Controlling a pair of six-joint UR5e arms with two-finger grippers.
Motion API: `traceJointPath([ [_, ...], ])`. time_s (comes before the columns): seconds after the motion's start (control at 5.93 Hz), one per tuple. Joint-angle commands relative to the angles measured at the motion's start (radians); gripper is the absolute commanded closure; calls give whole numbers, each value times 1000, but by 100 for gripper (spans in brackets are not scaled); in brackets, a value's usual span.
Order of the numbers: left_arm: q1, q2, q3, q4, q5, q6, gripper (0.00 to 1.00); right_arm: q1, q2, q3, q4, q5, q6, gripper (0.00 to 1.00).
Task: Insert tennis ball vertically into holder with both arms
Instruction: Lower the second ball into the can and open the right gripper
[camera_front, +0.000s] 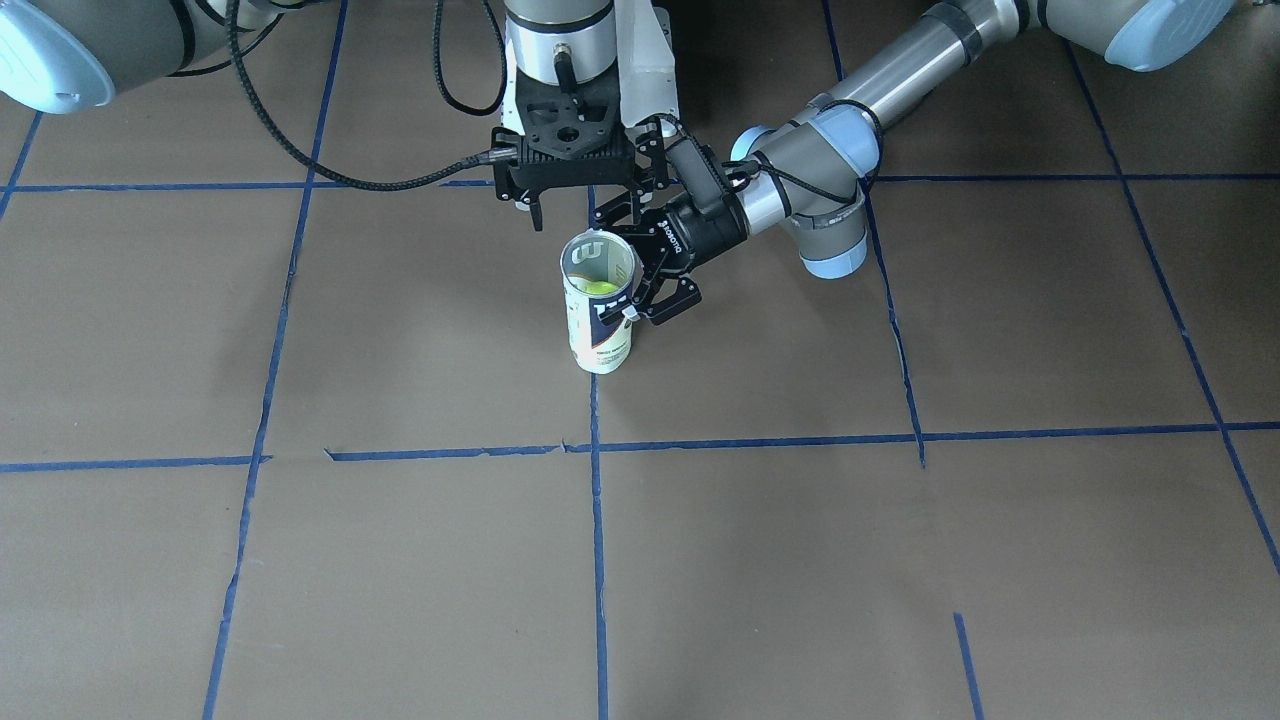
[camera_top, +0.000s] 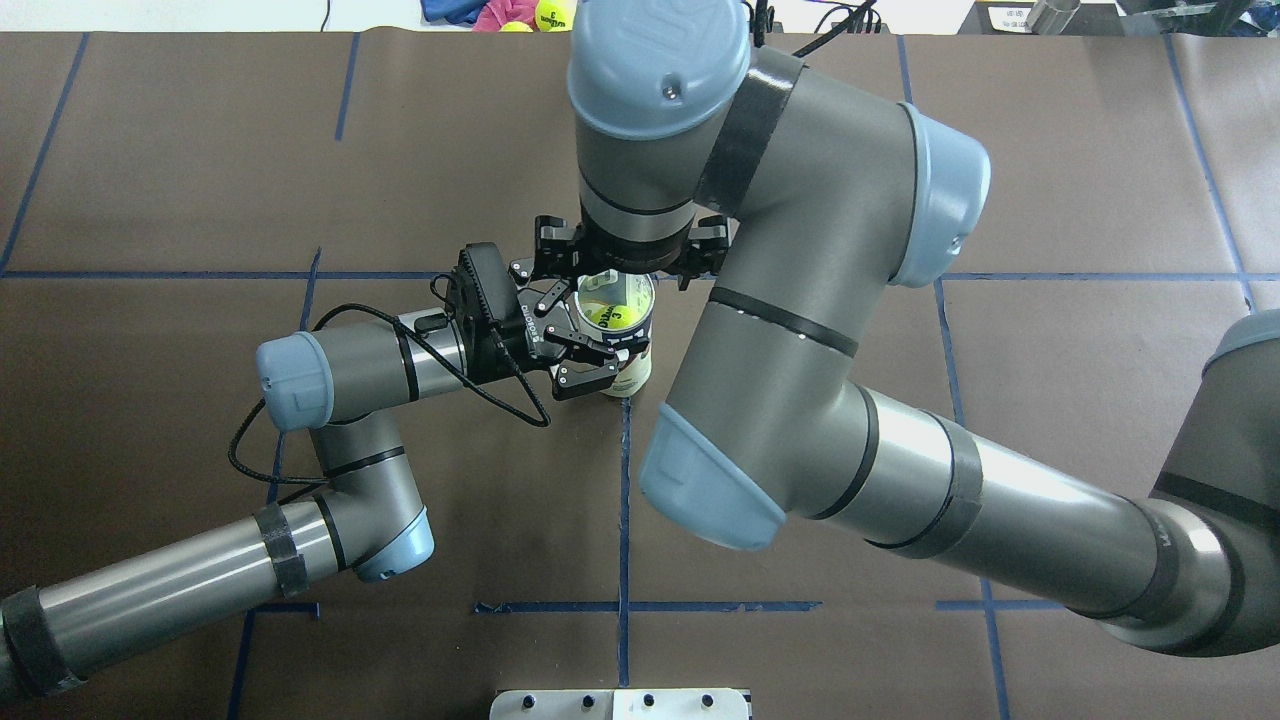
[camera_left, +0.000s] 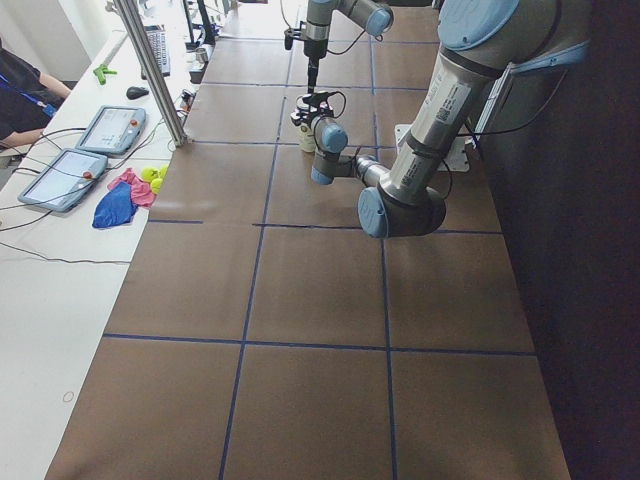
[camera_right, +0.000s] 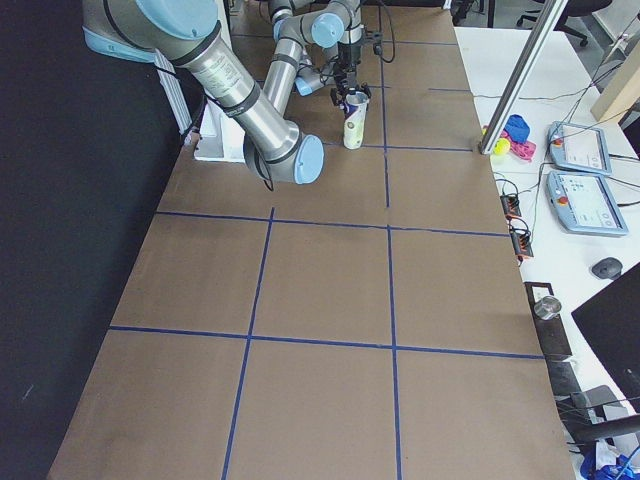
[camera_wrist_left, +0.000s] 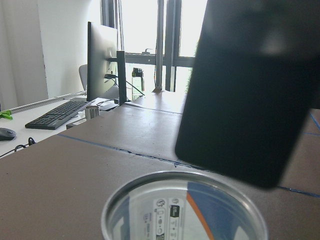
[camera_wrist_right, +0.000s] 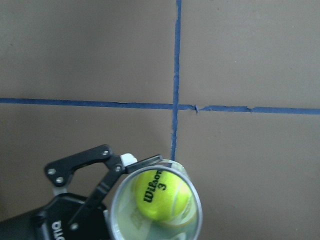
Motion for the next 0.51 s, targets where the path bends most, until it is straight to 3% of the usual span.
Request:
traceJointPath([
  [0.0,-28,0,-34,0,0,-43,7,153,-127,48,3,119,-223,1],
  [0.34,-36,3,-101,3,0,-48,2,267,-233,46,9,137,-459,1],
])
